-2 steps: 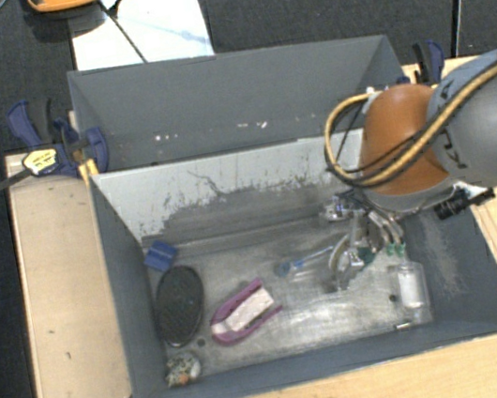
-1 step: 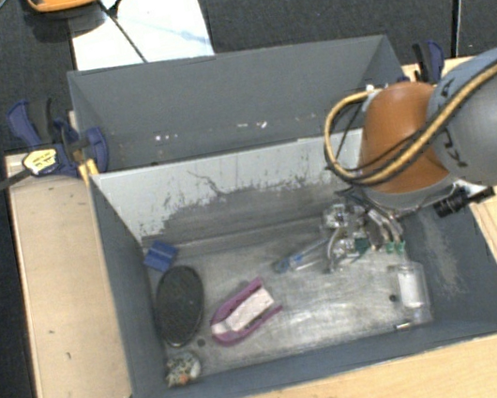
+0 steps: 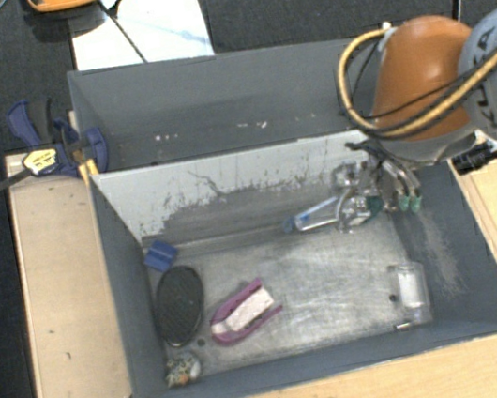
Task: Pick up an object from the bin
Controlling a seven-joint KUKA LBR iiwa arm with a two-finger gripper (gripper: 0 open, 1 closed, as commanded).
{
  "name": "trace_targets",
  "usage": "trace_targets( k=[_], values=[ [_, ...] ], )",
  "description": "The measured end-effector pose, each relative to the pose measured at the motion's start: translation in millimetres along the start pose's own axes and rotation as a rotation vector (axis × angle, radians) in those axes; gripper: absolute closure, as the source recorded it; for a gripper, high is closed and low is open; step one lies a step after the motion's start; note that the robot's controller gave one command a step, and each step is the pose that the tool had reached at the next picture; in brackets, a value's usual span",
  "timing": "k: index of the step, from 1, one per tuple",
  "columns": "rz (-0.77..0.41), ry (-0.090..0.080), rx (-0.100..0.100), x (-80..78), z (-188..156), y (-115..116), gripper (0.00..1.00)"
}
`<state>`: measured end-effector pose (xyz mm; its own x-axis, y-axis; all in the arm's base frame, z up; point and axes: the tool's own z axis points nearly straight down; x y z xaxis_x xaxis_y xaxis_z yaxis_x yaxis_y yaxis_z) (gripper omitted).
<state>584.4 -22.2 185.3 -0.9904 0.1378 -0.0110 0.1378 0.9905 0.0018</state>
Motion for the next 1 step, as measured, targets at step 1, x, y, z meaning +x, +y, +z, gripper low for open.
trace_targets(
  k=[1],
  values=[
    [-0.032,0.001,0.000,-6.2,-54.6,13.7,1.00]
  ],
)
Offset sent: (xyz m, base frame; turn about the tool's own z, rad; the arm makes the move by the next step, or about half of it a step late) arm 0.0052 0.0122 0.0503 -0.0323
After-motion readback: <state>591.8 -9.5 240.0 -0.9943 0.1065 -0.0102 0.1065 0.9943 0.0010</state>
